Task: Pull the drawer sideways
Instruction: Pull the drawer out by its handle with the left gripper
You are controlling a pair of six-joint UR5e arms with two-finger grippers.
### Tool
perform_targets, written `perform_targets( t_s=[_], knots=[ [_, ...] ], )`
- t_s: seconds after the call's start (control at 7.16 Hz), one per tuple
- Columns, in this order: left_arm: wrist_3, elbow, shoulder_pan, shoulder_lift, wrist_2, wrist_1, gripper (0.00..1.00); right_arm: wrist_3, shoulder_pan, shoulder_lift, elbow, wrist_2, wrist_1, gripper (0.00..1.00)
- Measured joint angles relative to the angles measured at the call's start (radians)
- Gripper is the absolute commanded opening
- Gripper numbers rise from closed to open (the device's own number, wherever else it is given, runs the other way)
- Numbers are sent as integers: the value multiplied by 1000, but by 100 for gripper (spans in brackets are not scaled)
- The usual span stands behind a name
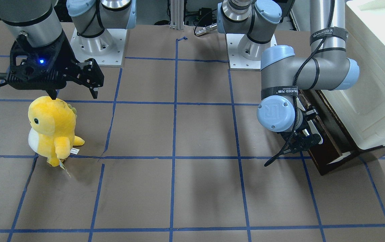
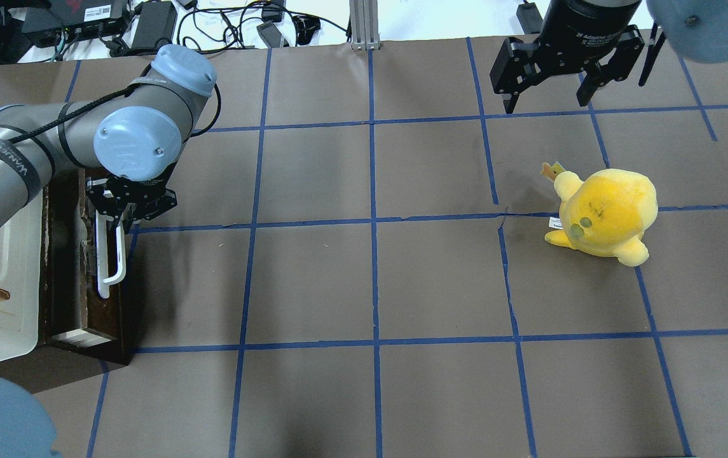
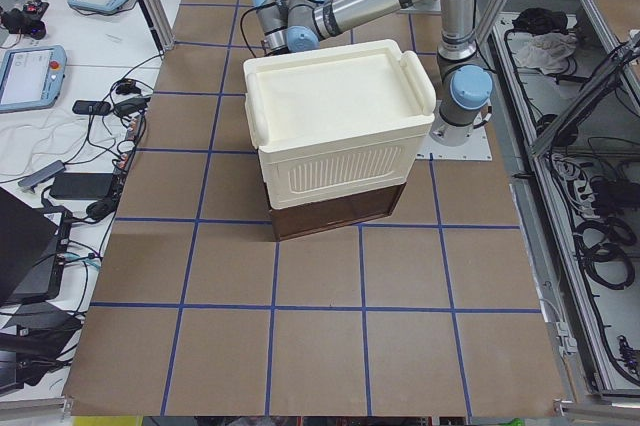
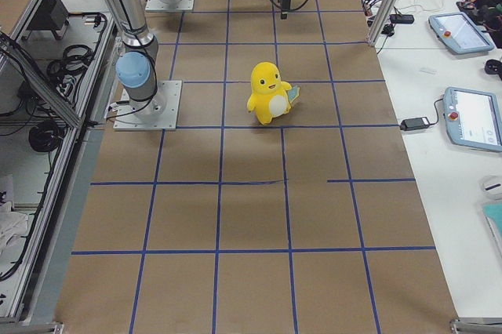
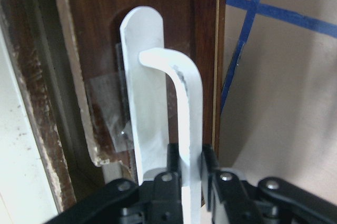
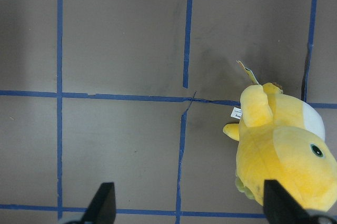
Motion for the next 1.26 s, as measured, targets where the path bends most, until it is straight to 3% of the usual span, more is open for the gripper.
perform_targets(
  t_s=[1.26],
  knots=[
    [-21, 44, -54, -27, -51, -3, 0, 0, 0, 0, 0, -1, 0, 100]
  ],
)
